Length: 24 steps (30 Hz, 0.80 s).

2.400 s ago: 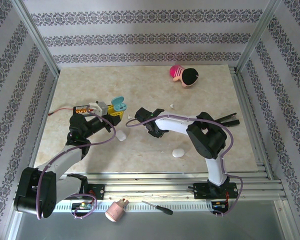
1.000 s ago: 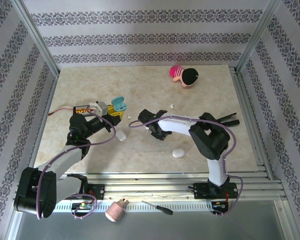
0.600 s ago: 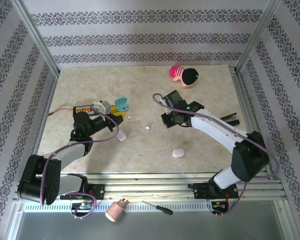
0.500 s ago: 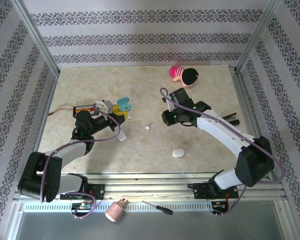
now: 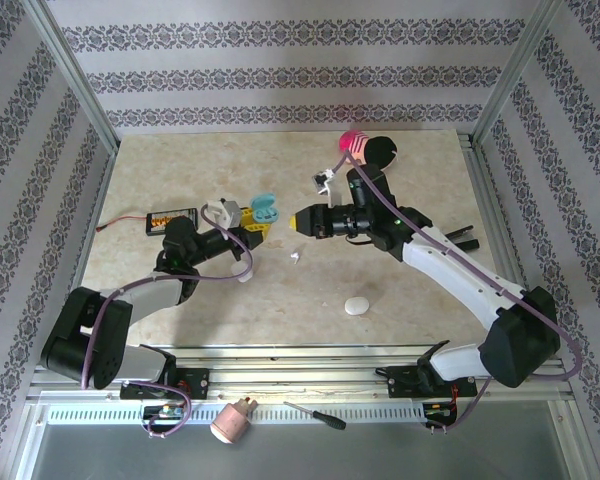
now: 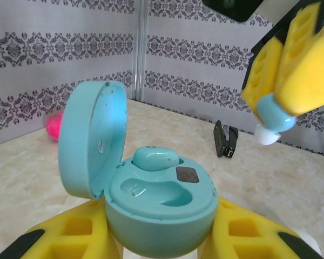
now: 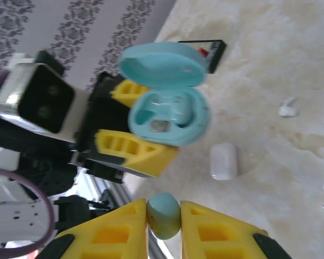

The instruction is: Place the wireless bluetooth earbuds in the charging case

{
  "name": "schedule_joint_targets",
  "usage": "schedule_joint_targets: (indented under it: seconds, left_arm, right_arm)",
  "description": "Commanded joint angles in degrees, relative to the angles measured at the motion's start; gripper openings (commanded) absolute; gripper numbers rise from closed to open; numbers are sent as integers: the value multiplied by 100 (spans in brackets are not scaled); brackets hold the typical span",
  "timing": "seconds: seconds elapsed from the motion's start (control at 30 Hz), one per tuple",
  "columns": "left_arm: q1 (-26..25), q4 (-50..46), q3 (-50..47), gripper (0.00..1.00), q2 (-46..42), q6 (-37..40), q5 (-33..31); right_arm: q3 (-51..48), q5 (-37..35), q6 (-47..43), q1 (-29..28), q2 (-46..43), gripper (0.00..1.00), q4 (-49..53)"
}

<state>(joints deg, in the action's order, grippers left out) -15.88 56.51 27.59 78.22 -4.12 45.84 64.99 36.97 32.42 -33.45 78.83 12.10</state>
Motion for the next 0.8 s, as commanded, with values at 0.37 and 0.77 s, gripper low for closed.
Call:
schedule_joint_targets:
  seconds: [0.37, 0.77]
  left_arm:
    - [-285, -190, 330, 25, 35, 701, 147]
    - [-319, -165, 289, 25, 28, 702, 117]
  right_arm:
    - [723, 291, 222, -338, 642, 18, -610]
    - [848, 179, 220, -393, 872, 18, -584]
